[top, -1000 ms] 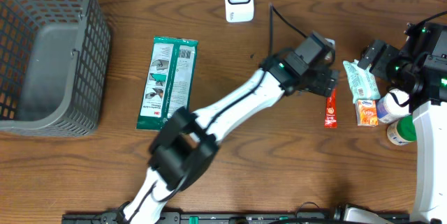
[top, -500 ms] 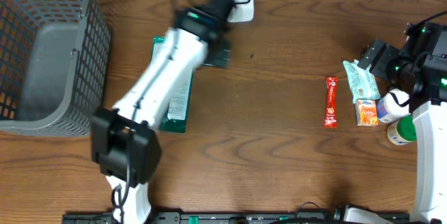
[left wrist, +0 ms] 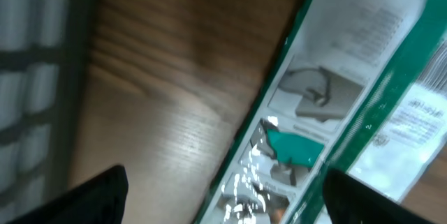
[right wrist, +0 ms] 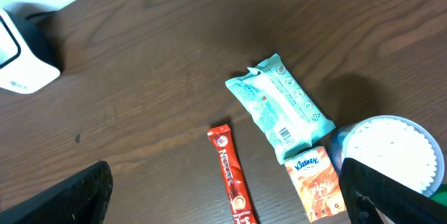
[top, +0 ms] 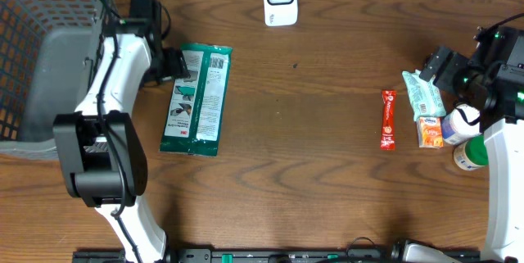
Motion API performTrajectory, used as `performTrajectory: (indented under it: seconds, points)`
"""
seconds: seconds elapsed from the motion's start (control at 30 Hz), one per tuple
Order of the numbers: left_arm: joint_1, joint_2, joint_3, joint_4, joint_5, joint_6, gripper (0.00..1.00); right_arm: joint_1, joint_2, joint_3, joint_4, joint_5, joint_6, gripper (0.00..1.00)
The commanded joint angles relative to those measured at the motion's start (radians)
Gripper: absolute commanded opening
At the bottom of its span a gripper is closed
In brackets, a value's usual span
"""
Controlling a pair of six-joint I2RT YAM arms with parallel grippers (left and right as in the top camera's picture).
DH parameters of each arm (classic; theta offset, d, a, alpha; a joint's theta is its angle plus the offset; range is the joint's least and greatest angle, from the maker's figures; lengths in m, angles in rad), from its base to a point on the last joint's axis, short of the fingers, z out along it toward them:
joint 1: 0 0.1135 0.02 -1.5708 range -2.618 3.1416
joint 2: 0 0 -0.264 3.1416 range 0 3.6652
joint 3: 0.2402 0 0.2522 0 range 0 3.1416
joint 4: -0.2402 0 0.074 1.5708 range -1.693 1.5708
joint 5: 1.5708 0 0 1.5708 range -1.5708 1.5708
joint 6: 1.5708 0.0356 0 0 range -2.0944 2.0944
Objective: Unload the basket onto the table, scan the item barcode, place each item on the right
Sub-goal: 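Move the left gripper to the green glove package and grasp its top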
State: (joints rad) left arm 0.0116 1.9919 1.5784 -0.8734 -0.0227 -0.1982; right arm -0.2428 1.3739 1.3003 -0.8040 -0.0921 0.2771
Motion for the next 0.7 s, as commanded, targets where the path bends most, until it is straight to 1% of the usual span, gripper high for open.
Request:
performTrajectory:
  seconds: [0.0, 0.1, 0.17, 0.43, 0.67]
  points:
    - [-0.006, 0.006, -0.137, 0.1, 0.038, 0.022, 0.88, -0.007, 0.001, 0.005, -0.001, 0.009, -0.002, 0.99]
    - [-0.006, 0.012, -0.222, 0.183, 0.039, 0.003, 0.88, -0.007, 0.001, 0.005, -0.001, 0.009, -0.002, 0.99]
    - [-0.01, 0.014, -0.261, 0.209, 0.063, -0.001, 0.88, -0.007, 0.001, 0.005, -0.001, 0.009, -0.002, 0.99]
    - [-0.054, 0.014, -0.282, 0.228, 0.289, 0.007, 0.88, -0.007, 0.001, 0.005, -0.001, 0.009, -0.002, 0.99]
    - [-0.129, 0.014, -0.282, 0.216, 0.311, 0.007, 0.88, -0.007, 0.001, 0.005, -0.001, 0.009, -0.002, 0.99]
